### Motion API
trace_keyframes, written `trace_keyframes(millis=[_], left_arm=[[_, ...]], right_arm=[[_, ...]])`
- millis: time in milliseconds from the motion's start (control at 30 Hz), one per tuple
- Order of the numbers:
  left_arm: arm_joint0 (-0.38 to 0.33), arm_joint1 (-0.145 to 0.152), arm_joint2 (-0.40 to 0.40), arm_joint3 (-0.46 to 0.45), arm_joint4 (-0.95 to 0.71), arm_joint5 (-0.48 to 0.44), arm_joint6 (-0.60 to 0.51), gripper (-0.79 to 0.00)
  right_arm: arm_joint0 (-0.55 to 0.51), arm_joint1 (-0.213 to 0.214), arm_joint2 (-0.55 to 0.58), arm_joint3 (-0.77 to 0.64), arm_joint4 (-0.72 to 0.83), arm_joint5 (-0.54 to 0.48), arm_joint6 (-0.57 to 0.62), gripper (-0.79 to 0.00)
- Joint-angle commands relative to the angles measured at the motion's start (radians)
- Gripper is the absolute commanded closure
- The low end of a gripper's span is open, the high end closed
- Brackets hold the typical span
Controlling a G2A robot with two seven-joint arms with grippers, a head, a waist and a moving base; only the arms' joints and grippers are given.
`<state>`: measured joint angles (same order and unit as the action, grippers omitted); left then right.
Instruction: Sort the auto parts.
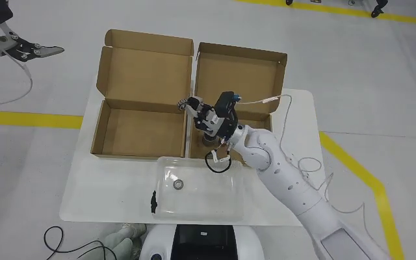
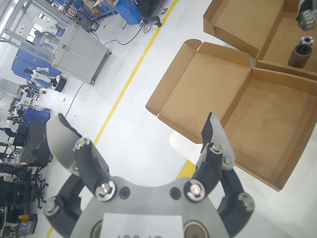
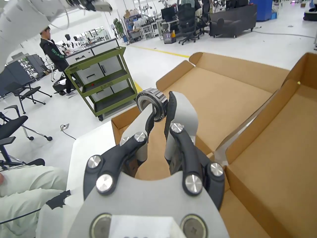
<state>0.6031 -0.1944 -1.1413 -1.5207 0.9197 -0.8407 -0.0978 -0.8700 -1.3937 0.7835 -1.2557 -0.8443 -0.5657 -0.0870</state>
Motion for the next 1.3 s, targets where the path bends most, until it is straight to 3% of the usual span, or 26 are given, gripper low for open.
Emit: trace_keyframes(millis=[0,433,967,1267], left_arm=[[0.000,0.000,0.000,0.000,0.000,0.000,0.000,-0.785],[0.000,0.000,0.000,0.000,0.000,0.000,0.000,-0.785],[0.000,0.000,0.000,0.000,0.000,0.000,0.000,-0.785],[0.000,0.000,0.000,0.000,0.000,0.000,0.000,-0.785]], right_arm=[[0.020,-0.011,-0.025,0.030,0.000,0.016,0.037,0.000],[0.187,-0.115,-0.189,0.221,0.058,0.108,0.340,0.000],[0.315,-0.241,-0.317,0.402,0.107,0.099,0.584,0.000],[0.357,-0.311,-0.362,0.497,0.124,0.075,0.642,0.000]])
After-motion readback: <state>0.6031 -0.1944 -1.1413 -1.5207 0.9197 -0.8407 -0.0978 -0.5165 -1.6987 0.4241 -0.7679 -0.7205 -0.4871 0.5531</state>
